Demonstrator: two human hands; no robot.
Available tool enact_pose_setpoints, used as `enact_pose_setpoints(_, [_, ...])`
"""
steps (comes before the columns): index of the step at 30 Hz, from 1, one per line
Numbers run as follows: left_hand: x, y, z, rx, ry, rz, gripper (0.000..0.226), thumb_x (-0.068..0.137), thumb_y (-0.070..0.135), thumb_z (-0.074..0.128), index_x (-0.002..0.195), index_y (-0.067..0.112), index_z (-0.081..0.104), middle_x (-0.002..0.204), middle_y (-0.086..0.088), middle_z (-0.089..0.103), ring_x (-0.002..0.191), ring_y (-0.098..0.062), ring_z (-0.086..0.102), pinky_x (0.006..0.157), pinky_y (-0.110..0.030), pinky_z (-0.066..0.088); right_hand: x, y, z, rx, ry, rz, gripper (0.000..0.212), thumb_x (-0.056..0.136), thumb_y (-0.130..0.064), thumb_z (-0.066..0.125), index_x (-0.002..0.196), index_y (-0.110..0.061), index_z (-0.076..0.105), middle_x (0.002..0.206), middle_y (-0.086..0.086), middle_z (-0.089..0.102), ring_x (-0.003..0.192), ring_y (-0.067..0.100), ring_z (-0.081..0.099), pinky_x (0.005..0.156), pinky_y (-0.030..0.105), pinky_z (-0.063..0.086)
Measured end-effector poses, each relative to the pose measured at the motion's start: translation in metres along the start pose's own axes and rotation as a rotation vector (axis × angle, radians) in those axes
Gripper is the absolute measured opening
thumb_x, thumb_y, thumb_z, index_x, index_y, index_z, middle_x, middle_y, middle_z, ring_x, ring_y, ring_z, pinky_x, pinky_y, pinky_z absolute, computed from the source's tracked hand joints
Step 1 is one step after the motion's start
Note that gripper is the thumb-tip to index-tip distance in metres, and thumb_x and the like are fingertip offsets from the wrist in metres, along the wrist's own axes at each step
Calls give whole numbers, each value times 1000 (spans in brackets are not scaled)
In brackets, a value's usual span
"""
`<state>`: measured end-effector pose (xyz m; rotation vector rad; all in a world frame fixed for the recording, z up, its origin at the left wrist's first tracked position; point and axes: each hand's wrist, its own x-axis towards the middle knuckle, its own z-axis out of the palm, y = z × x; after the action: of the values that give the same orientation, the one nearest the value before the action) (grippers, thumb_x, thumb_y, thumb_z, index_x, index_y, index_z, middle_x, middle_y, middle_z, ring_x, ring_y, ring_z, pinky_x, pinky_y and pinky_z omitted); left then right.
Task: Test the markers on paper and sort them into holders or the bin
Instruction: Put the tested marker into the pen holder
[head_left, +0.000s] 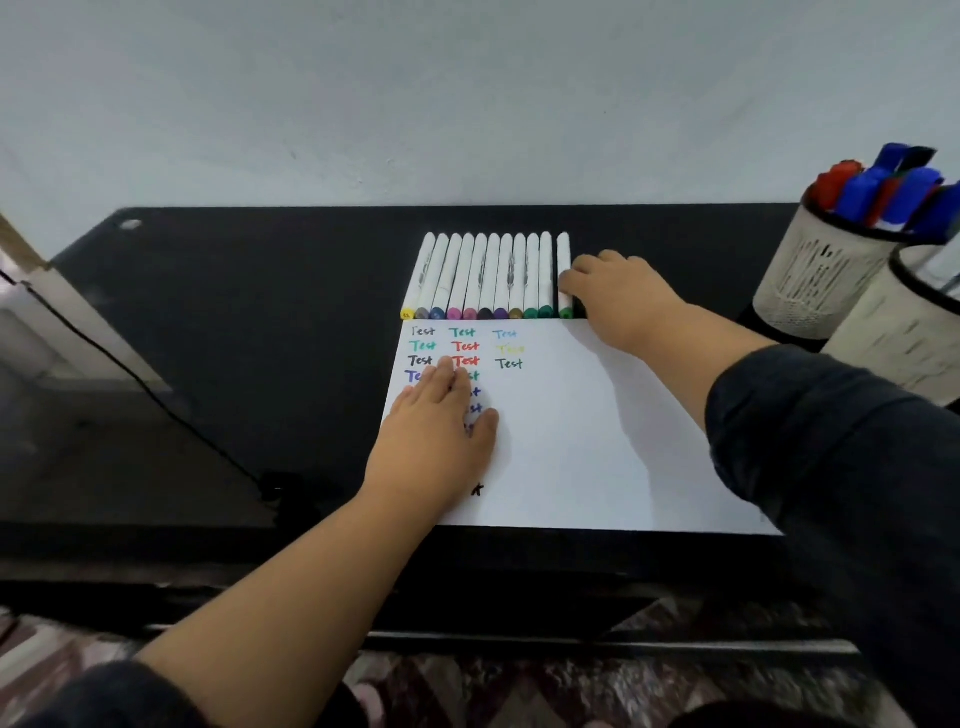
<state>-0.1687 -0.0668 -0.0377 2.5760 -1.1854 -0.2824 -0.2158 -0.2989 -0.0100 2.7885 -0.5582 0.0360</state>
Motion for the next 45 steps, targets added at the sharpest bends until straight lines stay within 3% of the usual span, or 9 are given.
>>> enact_pose_setpoints(9, [0,-3,2,0,-2,11,59,100,42,27,151,17,8,159,4,-2,144,-10,-2,113,-23,-2,8,4,4,-8,0,-110,41,92,-3,45,131,-15,48,122,8,50,114,27,45,85,36,40])
enact_pose_setpoints(15, [1,-4,4,11,-11,12,60,100,42,26,151,16,7,159,3,-3,145,-11,-3,114,-25,-3,0,13,3,87,58,-67,32,96,-7,45,128,-7,47,119,13,51,104,31,50,78,39,43])
enact_pose_setpoints(22, [-1,-2,2,6,-23,-6,60,100,42,27,151,15,8,159,2,0,145,-12,-1,114,-25,-2,-46,-1,-1,540,411,186,18,93,-9,51,106,3,53,97,16,53,81,29,51,65,35,37])
enact_pose_setpoints(25, [-3,0,-1,-11,-26,-1,60,100,42,29,151,16,8,159,4,2,145,-13,3,115,-27,3,-68,-19,-7,874,556,366,8,90,-8,55,97,-7,50,86,4,53,74,15,51,62,22,39])
enact_pose_setpoints(27, [-3,0,-2,-64,-26,1,60,100,42,31,151,19,9,158,6,4,145,-12,5,115,-28,8,-80,-32,-11,1085,669,459,15,88,-5,56,91,-14,44,79,-4,51,70,1,53,60,9,39])
enact_pose_setpoints(30, [-8,1,-6,-187,-9,29,59,100,39,36,151,22,12,158,10,9,144,-8,9,114,-25,13,-98,-52,-21,1346,758,561,25,87,-2,55,83,-22,41,75,-4,51,68,2,55,61,13,42])
enact_pose_setpoints(32, [-11,0,-8,-276,28,43,58,99,37,40,150,24,16,156,11,14,143,-6,12,113,-24,14,-107,-64,-27,1481,749,616,25,88,-2,52,81,-24,42,75,-1,55,76,18,61,67,23,47])
enact_pose_setpoints(36, [-16,-2,-10,-413,93,47,57,97,37,46,148,28,23,153,13,24,141,-4,18,110,-22,17,-118,-85,-31,1680,651,709,16,88,-3,47,82,-18,46,73,4,60,66,19,63,70,34,52])
enact_pose_setpoints(45, [-22,0,-13,-512,77,70,38,95,30,53,133,29,52,133,8,51,118,-6,45,88,-13,28,-115,-104,-35,2110,484,983,12,90,-10,45,89,-7,57,68,6,55,54,15,48,54,25,45])
